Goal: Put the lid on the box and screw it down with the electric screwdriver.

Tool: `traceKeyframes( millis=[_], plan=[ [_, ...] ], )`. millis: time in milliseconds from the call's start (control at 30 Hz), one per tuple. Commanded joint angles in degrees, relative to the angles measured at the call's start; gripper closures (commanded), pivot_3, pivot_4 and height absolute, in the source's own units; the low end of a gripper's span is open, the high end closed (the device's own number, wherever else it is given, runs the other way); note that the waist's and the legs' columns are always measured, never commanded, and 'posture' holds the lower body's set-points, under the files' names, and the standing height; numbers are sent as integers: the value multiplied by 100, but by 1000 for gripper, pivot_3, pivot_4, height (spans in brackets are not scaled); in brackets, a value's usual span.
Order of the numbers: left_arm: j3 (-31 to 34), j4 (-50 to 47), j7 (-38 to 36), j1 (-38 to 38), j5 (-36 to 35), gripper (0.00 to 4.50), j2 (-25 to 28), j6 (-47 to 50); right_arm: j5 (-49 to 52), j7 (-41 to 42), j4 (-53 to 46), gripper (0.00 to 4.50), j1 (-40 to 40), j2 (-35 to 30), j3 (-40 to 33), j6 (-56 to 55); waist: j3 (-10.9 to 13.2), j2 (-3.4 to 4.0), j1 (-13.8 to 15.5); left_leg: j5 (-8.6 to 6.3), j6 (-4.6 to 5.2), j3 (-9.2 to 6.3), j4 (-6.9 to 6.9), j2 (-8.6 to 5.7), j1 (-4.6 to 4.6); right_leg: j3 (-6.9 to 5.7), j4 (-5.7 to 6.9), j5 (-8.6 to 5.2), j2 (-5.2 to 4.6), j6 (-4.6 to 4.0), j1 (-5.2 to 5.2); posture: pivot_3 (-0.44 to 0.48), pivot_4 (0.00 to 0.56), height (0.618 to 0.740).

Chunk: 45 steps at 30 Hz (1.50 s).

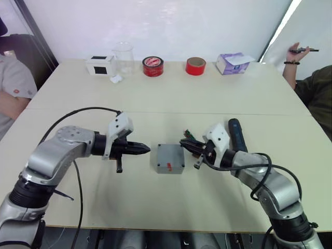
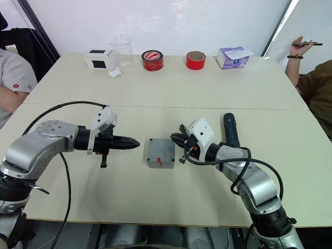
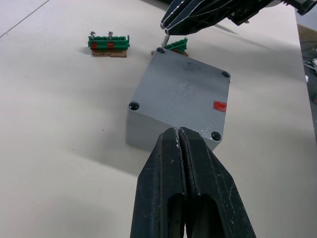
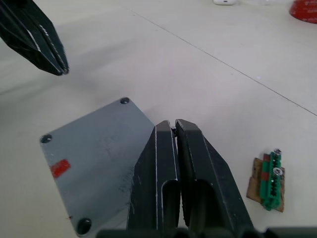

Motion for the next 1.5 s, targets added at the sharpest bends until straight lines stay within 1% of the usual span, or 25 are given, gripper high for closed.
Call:
traceKeyframes(
  millis=[33, 867, 967, 1000, 1067, 1100, 1200, 1367, 1500],
  plan=[
    [202, -197, 41, -5, -117, 4500, 23, 28, -73, 43, -39, 4428, 40, -57, -3, -157, 0, 0, 0, 0, 0, 0, 0, 0, 0, 0, 0, 0, 0, 0, 0, 0, 150, 740],
    [177, -143, 121, -29, -143, 4500, 13, 13, -290, 131, 177, 4428, -47, 22, 107, -155, 0, 0, 0, 0, 0, 0, 1, 0, 0, 0, 0, 0, 0, 0, 0, 0, 150, 740],
    [177, -150, 137, -31, -155, 4500, 4, 17, -291, 135, 202, 3670, -75, 28, 106, -152, 0, 0, 0, 0, 0, 0, 1, 0, 0, 0, 0, 0, 0, 0, 0, 0, 150, 740],
    [176, -150, 143, -32, -160, 4500, 2, 17, -285, 147, 202, 3176, -81, 22, 106, -152, 0, 0, 0, 0, 0, 0, 1, 0, 0, 0, 0, 0, 0, 0, 0, 0, 150, 740],
    [173, -150, 155, -32, -167, 4500, -1, 15, -288, 134, 206, 2368, -90, 19, 89, -145, 0, 0, 0, 0, 0, 0, 1, 0, 0, 0, 1, 1, 0, 0, 0, 0, 150, 740],
    [173, -150, 159, -30, -170, 4500, -1, 13, -288, 130, 207, 1879, -94, 17, 79, -138, 0, 0, 0, 0, 0, 0, 1, 0, 0, 0, 0, 1, 0, 0, 0, 0, 150, 740],
    [172, -161, 172, -18, -179, 4500, -4, 9, -276, 127, 187, 789, -96, -2, 44, -117, 0, 0, 0, 0, 0, 0, 1, 0, 0, 0, 1, 1, 0, 0, 0, 0, 150, 740],
    [229, -166, 198, -20, -241, 4500, -64, -3, -162, 69, 92, 789, -105, 23, -120, -27, 0, 0, 0, 0, 0, 0, 1, 0, 0, 0, 1, 1, 0, 0, 0, 0, 150, 740],
    [542, -207, 438, -120, -730, 4500, -280, 499, 295, -257, -24, 789, -240, 328, -596, 444, 0, 0, 1, 0, 0, 0, 1, 1, 0, 0, 2, 1, 0, 1, 0, 0, 150, 740]
  ],
)
